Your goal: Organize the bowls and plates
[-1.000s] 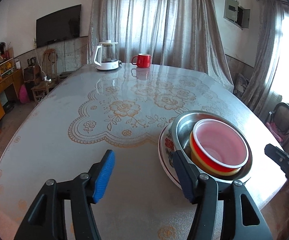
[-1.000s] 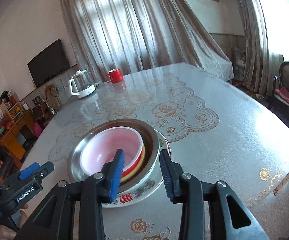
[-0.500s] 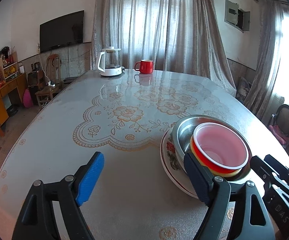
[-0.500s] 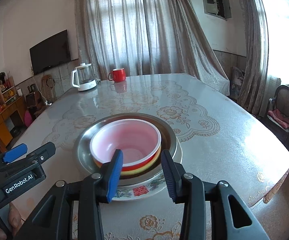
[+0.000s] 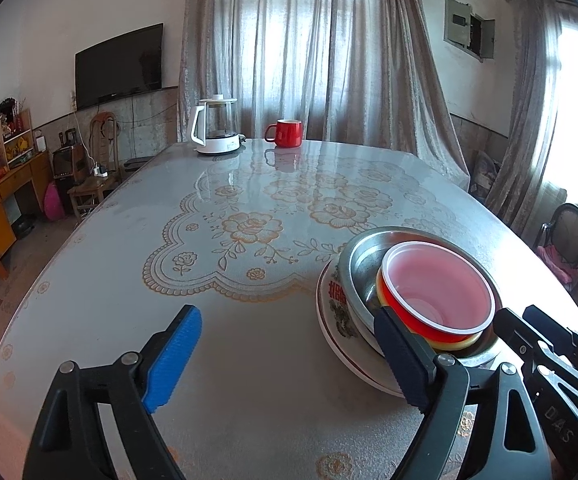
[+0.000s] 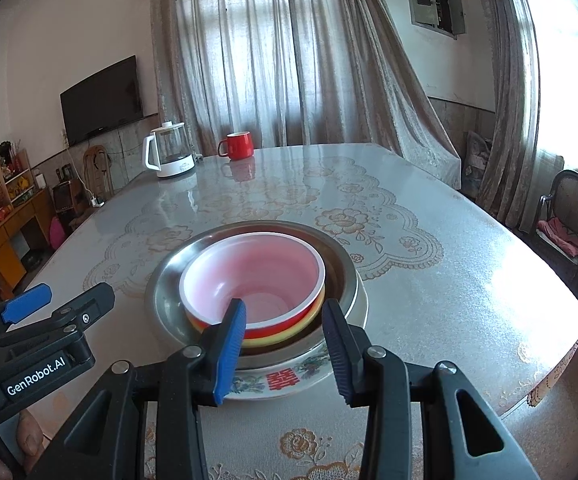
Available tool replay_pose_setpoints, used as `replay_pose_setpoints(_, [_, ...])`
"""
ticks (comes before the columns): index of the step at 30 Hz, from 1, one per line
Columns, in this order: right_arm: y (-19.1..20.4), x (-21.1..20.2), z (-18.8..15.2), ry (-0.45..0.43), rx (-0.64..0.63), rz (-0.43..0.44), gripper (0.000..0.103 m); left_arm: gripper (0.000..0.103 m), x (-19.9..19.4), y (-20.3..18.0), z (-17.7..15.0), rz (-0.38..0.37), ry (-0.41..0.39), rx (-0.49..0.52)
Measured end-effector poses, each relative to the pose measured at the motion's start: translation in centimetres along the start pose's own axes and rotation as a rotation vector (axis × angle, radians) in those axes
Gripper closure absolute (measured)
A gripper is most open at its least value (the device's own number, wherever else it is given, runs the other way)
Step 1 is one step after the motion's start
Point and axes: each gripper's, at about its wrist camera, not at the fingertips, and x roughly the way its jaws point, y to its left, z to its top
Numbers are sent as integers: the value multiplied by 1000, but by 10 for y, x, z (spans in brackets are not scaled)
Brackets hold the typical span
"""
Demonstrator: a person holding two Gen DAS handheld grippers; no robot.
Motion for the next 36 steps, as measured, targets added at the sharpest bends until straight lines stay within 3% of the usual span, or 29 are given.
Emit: replay_pose_setpoints(36, [0, 2, -2, 8, -3, 7, 63, 12, 1, 1, 1, 11, -1, 5])
